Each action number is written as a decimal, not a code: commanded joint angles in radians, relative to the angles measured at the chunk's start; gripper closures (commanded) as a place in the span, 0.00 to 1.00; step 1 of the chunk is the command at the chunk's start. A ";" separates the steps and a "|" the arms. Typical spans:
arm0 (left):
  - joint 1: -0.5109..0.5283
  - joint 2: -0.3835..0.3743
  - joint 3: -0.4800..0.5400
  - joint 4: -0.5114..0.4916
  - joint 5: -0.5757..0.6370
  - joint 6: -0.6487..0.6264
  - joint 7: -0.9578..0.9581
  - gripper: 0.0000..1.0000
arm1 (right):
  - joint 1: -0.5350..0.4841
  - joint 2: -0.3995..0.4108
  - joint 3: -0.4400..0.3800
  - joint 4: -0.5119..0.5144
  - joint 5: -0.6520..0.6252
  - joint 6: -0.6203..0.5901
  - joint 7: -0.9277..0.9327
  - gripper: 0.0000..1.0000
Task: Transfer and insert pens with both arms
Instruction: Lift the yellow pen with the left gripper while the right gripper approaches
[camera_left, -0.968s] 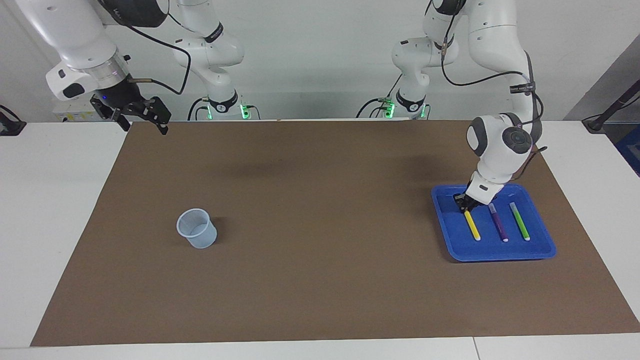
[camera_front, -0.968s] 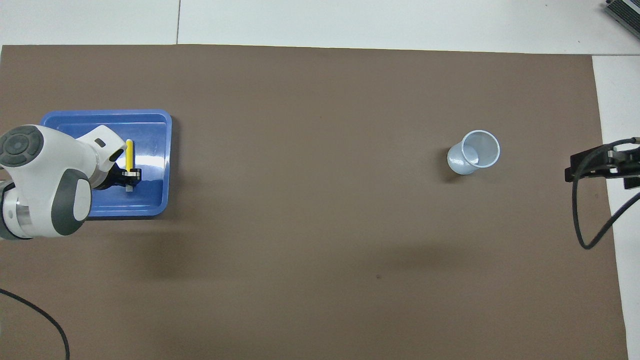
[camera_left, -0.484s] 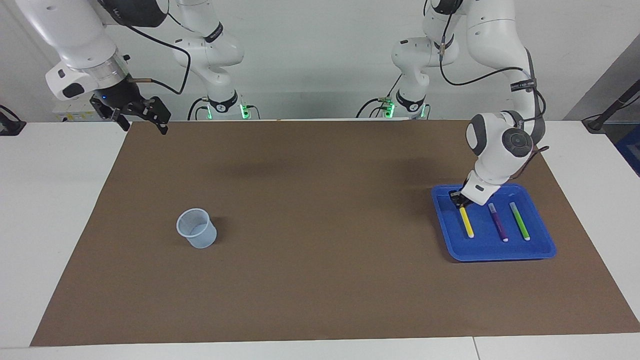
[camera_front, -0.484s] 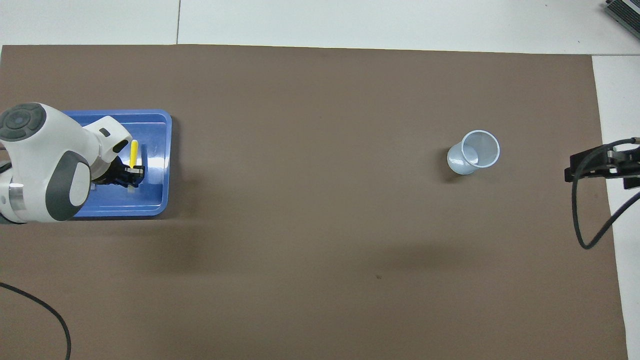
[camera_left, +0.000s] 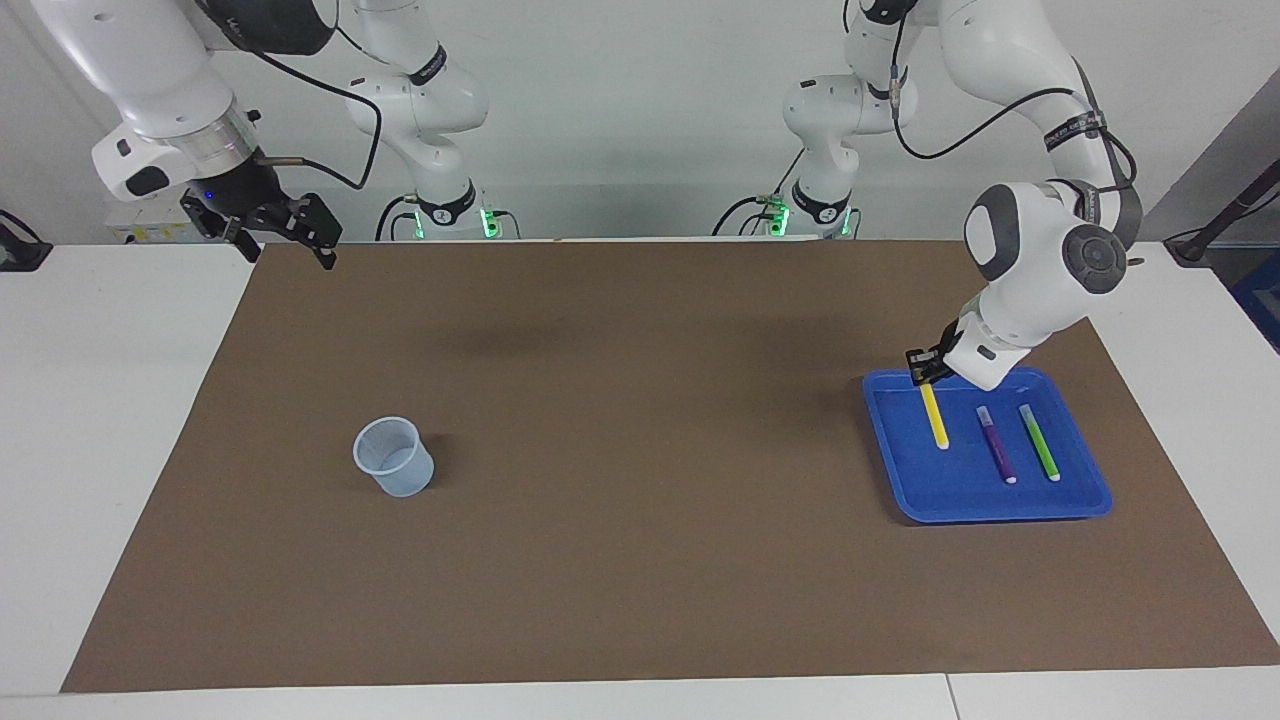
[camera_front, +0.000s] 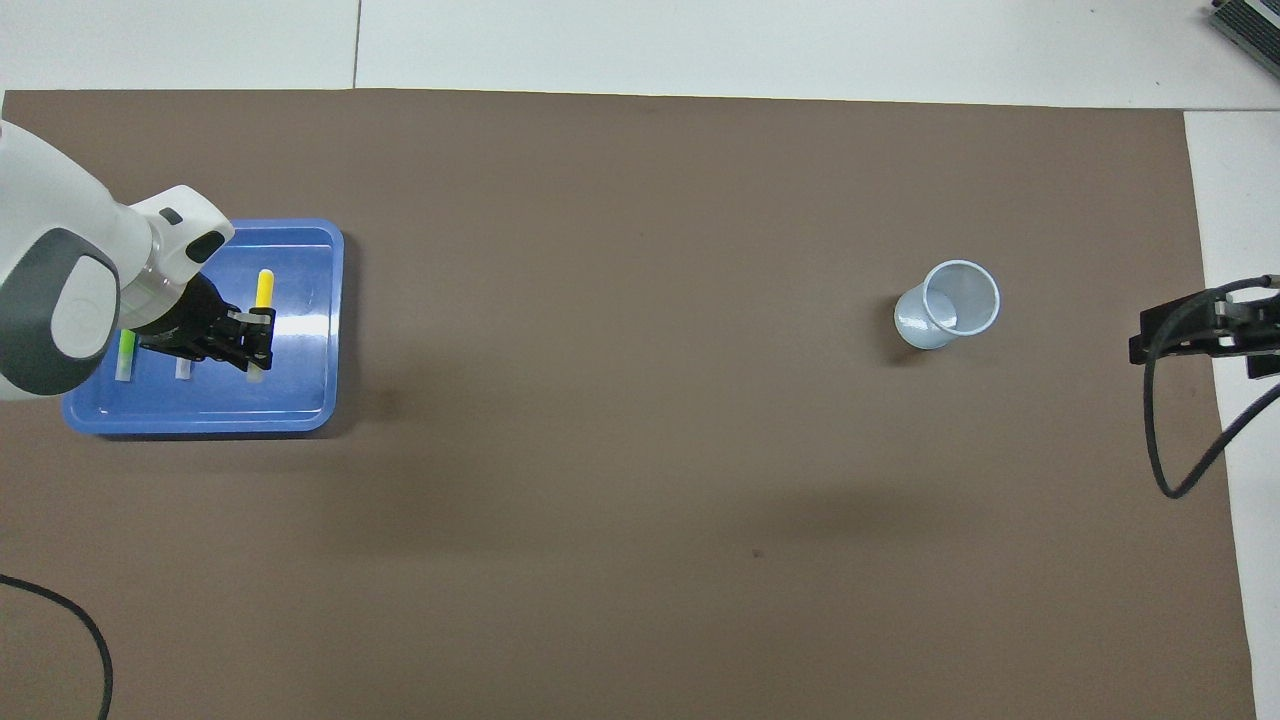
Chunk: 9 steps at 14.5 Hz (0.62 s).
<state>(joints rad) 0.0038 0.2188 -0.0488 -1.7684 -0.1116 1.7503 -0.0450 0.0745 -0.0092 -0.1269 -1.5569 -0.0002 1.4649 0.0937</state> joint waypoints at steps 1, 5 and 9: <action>0.002 -0.024 0.015 0.020 -0.144 -0.086 -0.032 1.00 | -0.010 -0.023 0.004 -0.028 0.022 0.005 0.021 0.00; -0.019 -0.056 -0.011 0.020 -0.276 -0.146 -0.202 1.00 | -0.010 -0.023 0.004 -0.028 0.023 0.005 0.020 0.00; -0.021 -0.072 -0.057 0.012 -0.419 -0.181 -0.326 1.00 | -0.010 -0.023 0.004 -0.028 0.022 0.005 0.018 0.00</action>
<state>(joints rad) -0.0086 0.1638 -0.0919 -1.7514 -0.4735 1.5994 -0.3083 0.0745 -0.0093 -0.1269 -1.5580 -0.0002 1.4649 0.0937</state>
